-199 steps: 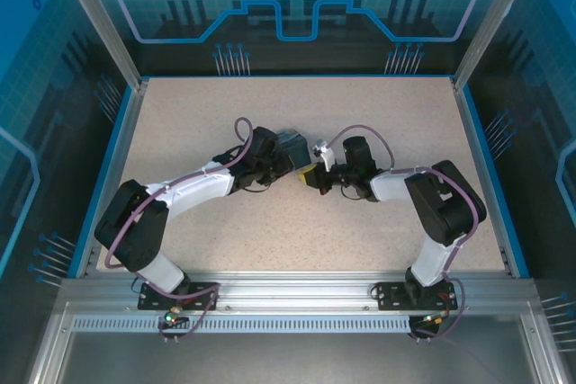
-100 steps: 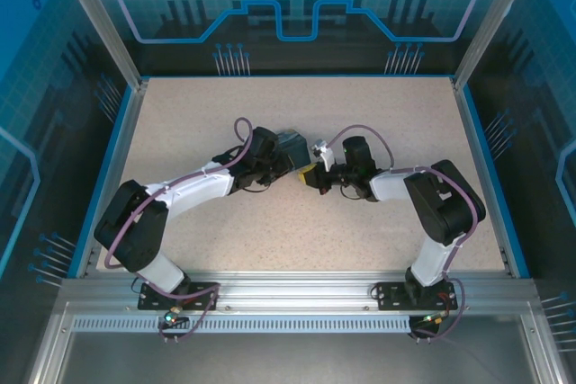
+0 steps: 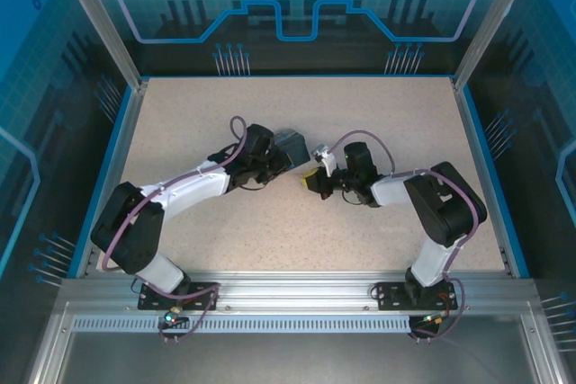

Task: Unlock the padlock with the key

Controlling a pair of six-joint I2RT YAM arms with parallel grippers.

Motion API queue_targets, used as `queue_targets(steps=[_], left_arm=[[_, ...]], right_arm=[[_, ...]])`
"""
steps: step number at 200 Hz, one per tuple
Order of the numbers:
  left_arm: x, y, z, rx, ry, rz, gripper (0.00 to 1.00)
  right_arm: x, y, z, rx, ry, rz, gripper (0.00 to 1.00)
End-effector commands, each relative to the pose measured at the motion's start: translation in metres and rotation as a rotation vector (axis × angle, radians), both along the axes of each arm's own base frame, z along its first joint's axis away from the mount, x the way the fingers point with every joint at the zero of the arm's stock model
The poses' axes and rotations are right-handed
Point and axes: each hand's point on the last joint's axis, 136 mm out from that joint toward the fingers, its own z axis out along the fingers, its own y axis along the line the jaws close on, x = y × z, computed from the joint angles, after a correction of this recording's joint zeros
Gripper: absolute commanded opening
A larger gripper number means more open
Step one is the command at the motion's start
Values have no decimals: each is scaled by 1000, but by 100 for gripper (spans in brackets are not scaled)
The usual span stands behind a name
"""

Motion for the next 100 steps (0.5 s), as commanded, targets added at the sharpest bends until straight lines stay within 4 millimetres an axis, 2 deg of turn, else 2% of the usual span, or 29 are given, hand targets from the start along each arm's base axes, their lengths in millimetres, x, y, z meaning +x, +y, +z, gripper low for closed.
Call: queue_targets(steps=[1, 60, 100], left_arm=[[3, -5, 25, -83, -51, -16, 13], [-1, -3, 25, -103, -22, -33, 11], [-1, -4, 27, -112, -21, -37, 11]], right_arm=[[-4, 1, 9, 3, -55, 13, 0], [-4, 2, 31, 27, -117, 24, 0], [2, 6, 33, 23, -126, 37, 0]])
